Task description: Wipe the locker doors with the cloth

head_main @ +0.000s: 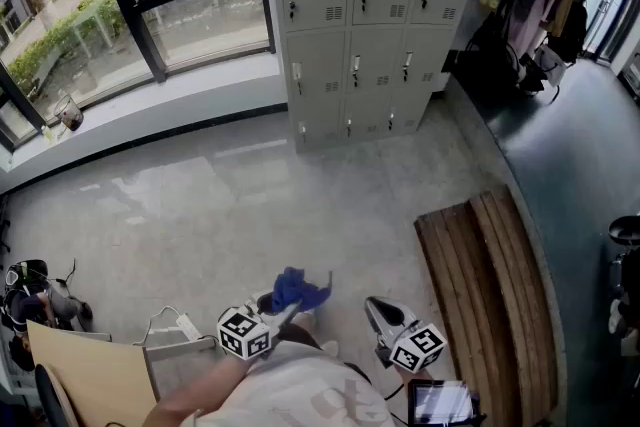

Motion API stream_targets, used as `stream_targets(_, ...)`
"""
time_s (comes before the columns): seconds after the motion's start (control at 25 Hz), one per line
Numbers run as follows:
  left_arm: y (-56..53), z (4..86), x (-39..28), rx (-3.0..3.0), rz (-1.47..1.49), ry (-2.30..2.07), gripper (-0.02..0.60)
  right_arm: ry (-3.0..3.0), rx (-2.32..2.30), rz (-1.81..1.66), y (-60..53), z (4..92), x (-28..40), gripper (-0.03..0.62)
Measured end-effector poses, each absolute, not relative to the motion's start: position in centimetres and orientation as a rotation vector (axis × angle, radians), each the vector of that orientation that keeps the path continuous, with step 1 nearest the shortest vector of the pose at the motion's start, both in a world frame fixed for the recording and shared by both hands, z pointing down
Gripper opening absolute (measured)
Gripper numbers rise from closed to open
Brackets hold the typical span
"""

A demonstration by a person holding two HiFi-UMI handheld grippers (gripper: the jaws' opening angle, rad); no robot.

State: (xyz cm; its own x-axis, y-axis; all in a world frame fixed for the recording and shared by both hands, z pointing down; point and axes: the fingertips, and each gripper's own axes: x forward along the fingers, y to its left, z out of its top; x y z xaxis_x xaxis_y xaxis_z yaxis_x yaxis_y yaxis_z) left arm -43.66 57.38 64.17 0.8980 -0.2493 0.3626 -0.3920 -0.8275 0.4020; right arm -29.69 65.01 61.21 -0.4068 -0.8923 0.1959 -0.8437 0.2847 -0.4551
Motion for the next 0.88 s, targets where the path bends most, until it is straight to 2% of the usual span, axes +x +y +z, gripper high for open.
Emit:
stream_targets(0.36,45.7,61.5,-36.7,2.663,0.31,-0.242,0.156,2.415,-1.78,-0.711,54.3,59.1,-25.2,0.003)
stream_targets(0.56,37.3,59.5,-37.8,2.723,0.243,-0.304,0.155,2.511,-1.738,-0.602,45.0,56.0,-25.9,0.003)
stream_targets(0.88,28.2,60.3,-38.7,2.666,0.215,-0.432,0.156,2.563,-1.77,-0.603,36.5,55.4,-25.0,0.003)
